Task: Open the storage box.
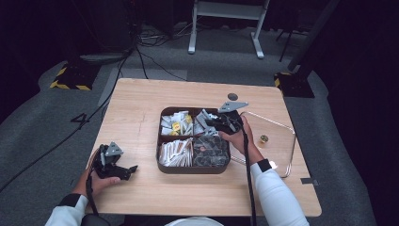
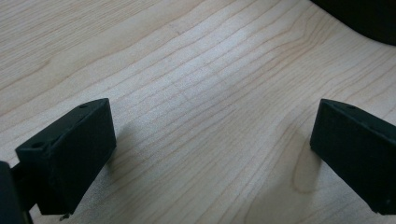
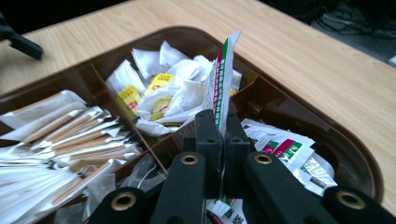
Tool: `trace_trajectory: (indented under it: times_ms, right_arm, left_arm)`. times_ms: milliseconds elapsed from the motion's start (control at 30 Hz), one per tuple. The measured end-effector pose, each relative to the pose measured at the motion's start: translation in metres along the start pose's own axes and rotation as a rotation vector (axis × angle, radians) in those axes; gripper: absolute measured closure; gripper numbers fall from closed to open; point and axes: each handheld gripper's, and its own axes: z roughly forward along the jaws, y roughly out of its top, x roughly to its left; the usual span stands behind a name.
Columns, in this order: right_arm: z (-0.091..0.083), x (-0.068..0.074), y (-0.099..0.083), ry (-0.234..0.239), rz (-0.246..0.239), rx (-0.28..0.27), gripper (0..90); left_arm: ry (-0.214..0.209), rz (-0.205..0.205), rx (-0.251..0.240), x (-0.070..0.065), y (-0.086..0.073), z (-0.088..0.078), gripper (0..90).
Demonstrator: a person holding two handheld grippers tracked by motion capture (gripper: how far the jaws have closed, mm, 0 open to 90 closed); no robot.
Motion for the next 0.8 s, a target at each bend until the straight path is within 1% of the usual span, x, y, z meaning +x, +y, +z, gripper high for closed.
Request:
trace_trajectory:
  times_ms: [67,133,200,533,633,800]
  right_arm:
    - [-0.002,0.0,-0.001,0.001,0.003,-0.006,89.0]
    - [-0.011,-0.002,-0.003,0.007,-0.001,-0.024,89.0]
    - [-0.013,-0.002,-0.004,0.008,-0.003,-0.025,89.0]
    - [-0.04,-0.001,-0.008,0.002,-0.034,-0.053,89.0]
    - [-0.047,0.001,-0.008,0.006,-0.036,-0.064,89.0]
    - [-0.055,0.007,-0.008,0.019,-0.054,-0.076,89.0]
  left_arm:
    - [0.0,0.0,0.0,0.0,0.0,0.0,0.4]
    - [0.0,0.0,0.0,0.0,0.0,0.0,0.4]
    - [0.0,0.0,0.0,0.0,0.0,0.0,0.4]
    - [-0.001,0.005,0.0,0.001,0.0,0.0,0.5]
    - [-0.003,0.007,0.001,0.001,0.0,0.0,0.5]
    - [-0.003,0.005,0.001,0.001,0.0,0.0,0.5]
